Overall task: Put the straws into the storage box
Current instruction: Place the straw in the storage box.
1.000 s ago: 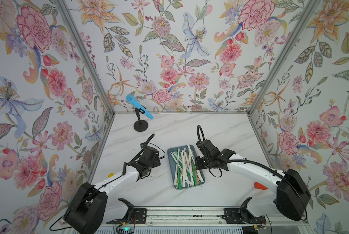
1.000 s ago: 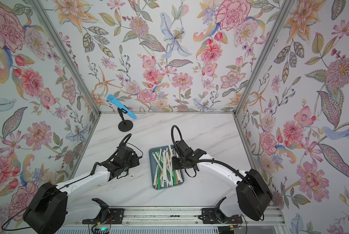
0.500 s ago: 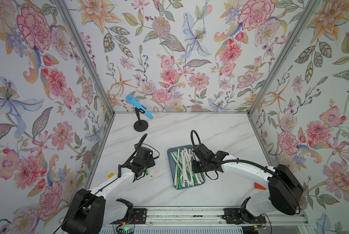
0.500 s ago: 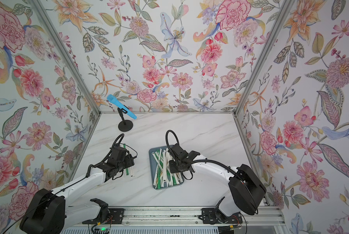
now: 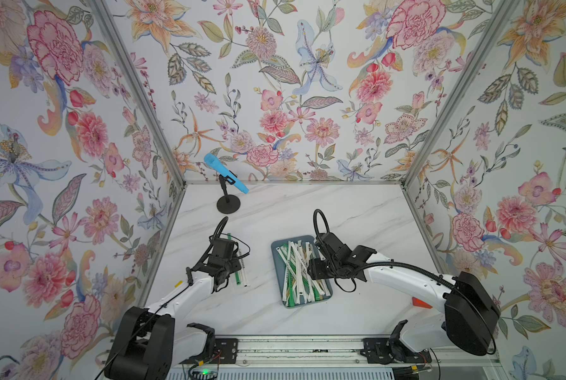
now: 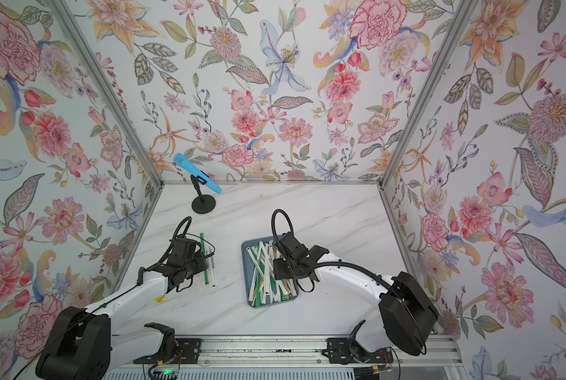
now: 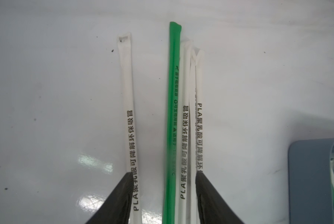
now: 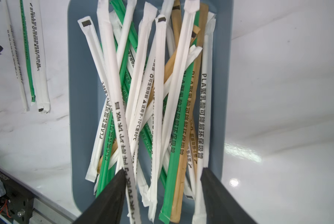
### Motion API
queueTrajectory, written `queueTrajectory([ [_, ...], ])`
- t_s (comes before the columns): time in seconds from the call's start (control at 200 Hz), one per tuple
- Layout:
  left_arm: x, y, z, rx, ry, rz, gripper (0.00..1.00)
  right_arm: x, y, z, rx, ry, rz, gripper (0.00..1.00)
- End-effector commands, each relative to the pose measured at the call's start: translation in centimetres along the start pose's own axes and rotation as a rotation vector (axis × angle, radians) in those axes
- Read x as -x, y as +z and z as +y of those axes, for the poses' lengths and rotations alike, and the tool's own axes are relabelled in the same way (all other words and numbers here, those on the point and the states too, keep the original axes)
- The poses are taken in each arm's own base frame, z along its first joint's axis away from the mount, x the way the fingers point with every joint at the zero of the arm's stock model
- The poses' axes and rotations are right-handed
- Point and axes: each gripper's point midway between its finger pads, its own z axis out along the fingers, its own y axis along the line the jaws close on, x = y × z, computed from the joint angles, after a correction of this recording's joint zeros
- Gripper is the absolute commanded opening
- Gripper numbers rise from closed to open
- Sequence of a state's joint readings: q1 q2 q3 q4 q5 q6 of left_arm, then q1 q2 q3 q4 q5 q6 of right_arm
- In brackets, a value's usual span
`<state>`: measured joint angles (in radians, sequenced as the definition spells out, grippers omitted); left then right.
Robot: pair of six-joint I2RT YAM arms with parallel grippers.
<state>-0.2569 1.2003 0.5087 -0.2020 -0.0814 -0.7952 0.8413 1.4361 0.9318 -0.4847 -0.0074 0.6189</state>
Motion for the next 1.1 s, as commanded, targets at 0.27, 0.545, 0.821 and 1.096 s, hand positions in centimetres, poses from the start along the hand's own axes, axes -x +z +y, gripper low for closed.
queueTrajectory([
  [0.27,-1.7,1.5,2.2,0.061,-0.004,0.064,0.52,-1.8,2.4,-2.2,-0.081,0.044,0.081,0.48],
  [0.545,-2.2,2.4,3.1,0.098,0.005,0.082,0.42,-1.1,2.2,-1.6,-0.087,0.026,0.056,0.62],
  [0.821,-3.2,3.0,3.9,0.099,-0.009,0.095,0.12,-0.5,1.3,-1.7,-0.085,0.041,0.017,0.64],
  [1.096,-2.0,1.6,3.7,0.090,-0.009,0.049,0.00,-0.9,1.7,-2.1,-0.091,0.055,0.020,0.67],
])
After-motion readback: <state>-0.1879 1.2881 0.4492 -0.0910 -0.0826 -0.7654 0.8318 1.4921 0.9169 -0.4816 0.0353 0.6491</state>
